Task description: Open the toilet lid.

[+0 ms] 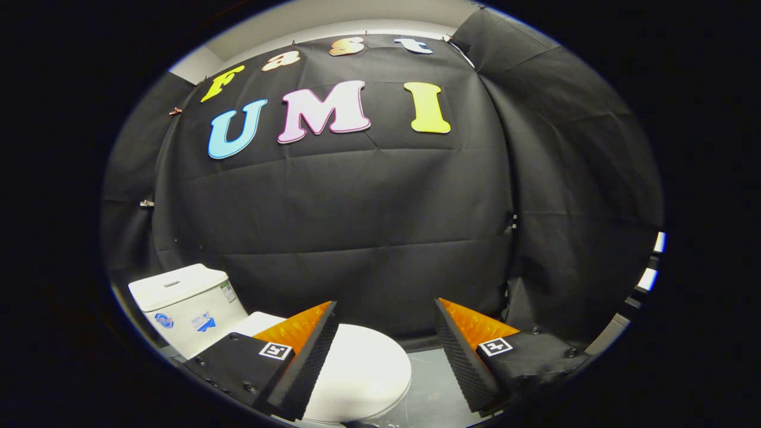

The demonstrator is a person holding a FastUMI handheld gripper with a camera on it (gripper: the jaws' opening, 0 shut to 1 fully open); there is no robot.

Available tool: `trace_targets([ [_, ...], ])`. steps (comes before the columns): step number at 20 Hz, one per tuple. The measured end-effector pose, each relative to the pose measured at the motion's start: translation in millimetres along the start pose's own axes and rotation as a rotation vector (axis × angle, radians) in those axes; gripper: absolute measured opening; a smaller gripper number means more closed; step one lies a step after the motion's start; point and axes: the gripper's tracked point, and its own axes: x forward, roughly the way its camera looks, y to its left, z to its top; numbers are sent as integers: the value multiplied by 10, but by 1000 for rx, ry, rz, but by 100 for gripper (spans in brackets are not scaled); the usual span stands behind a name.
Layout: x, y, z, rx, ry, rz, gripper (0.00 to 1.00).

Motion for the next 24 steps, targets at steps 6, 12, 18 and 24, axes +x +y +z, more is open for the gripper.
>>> trace_targets([
  [6, 8, -4, -11, 1, 2, -1, 98],
  [12, 12, 3, -20, -1, 5, -2, 98],
  [18, 10, 0, -36, 0, 11, -4, 98],
  [24, -3, 2, -72, -2, 25, -10, 98],
])
